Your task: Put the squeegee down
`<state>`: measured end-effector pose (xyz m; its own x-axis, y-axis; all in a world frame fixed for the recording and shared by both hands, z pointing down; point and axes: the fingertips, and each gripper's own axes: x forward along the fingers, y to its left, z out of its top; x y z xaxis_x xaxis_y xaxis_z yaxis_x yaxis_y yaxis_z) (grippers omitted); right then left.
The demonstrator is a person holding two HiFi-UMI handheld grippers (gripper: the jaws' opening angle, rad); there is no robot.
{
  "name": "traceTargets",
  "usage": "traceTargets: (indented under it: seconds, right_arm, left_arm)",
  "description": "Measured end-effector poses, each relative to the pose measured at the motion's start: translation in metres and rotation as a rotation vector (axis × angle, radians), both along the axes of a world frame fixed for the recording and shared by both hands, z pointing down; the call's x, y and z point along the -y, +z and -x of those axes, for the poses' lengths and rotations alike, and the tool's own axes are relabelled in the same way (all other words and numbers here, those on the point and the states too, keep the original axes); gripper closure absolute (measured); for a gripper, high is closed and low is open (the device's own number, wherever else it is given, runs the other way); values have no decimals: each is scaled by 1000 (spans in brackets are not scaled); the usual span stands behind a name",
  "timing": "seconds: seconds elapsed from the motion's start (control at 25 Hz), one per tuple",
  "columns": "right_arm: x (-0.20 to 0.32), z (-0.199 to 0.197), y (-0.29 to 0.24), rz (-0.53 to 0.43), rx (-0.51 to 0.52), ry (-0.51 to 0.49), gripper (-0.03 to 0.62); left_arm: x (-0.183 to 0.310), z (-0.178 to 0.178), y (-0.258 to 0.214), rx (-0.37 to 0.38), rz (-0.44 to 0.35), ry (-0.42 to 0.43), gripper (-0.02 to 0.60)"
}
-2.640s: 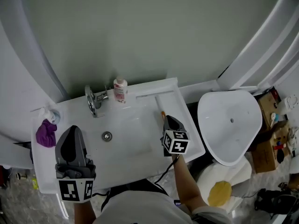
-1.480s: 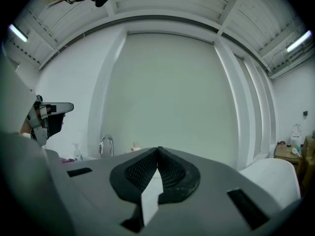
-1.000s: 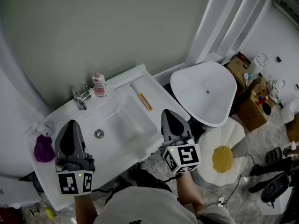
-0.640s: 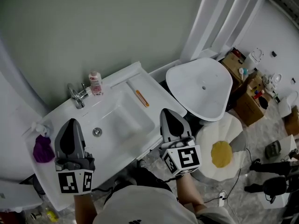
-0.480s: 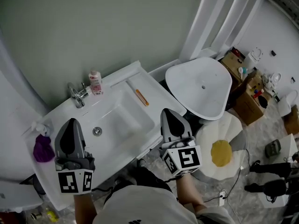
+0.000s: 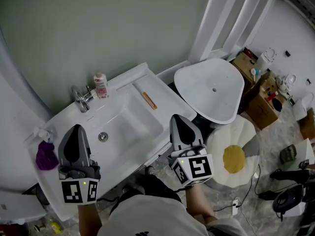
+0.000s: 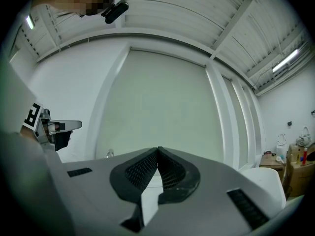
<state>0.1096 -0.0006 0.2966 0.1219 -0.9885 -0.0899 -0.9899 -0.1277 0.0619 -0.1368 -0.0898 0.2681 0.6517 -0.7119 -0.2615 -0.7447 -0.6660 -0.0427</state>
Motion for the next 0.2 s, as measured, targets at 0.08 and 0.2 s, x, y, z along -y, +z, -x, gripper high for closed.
traceTargets:
  seconds: [0.08,0.2]
  right_arm:
    - [0,0,-1,-3,-2,2,592]
    - [2,-1,-1,-3,-1,3,592]
  left_arm:
    - [1,0,1,0,2,-1,574]
    - [3,0,1,0,6,-3,573]
